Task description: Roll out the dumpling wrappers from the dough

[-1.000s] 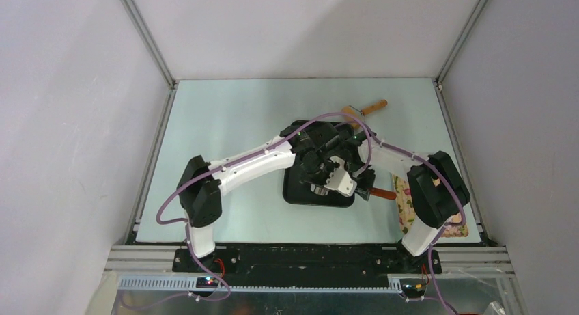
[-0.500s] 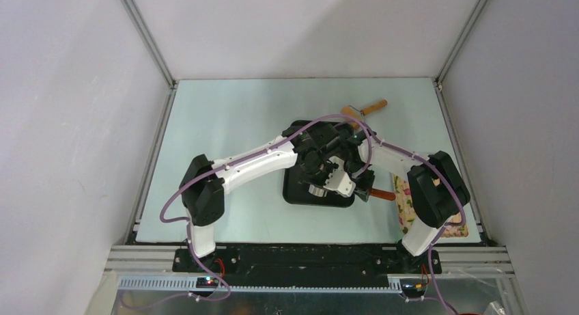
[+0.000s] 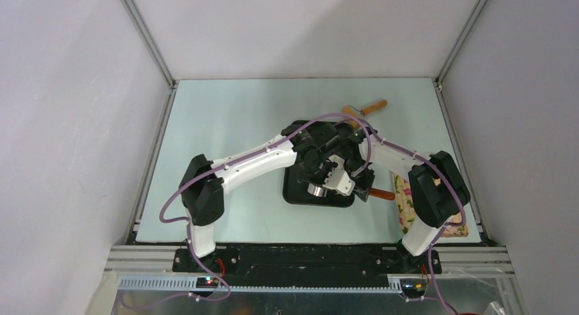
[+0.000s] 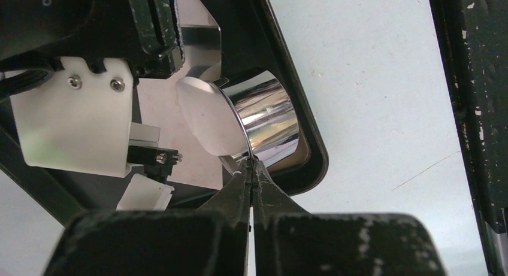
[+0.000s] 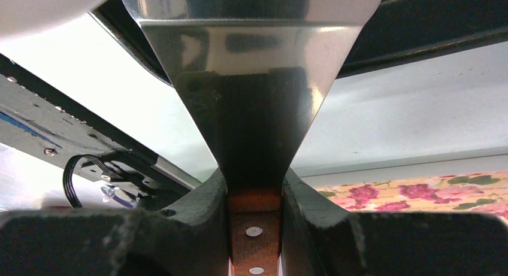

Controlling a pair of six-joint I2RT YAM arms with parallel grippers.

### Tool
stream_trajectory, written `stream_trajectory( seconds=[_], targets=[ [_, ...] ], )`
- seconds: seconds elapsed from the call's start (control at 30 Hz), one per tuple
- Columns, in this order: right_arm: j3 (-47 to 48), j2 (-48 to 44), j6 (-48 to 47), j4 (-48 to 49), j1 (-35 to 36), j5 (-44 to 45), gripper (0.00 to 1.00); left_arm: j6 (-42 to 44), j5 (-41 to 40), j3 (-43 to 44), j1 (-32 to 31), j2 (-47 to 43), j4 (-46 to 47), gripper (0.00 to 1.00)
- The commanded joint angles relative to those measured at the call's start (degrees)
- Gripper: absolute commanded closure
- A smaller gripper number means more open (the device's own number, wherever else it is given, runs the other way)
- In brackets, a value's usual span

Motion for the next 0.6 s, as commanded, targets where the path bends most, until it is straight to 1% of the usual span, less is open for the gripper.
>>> stream_trajectory(
  seconds=[0.0, 0.13, 0.2, 0.37, 0.57],
  targets=[
    [2.7, -1.2, -1.1, -2.2, -0.1, -2.2, 1.0, -0.1, 0.1, 2.8, 0.9, -1.3, 0.2, 1.0],
    [3.5, -1.5, -1.9, -3.8, -0.6, -6.0, 1.0, -0.1, -1.0, 3.2, 1.1, -0.9, 0.0, 1.0],
    [3.9, -1.9, -1.9, -4.1, -1.0, -6.8, 1.0, 0.2, -0.4, 1.7, 1.0, -1.7, 0.0, 1.0],
    [4.1, -1.9, -1.7, -3.8, -1.9, -4.1, 1.0, 0.4, -0.6, -0.4, 1.0, -2.0, 0.0, 1.0],
    [4.1, -1.8, -1.1, -2.4, -1.4, -2.7, 1.0, -0.3, 0.4, -0.3, 1.1, -2.2, 0.0, 1.0]
  ],
)
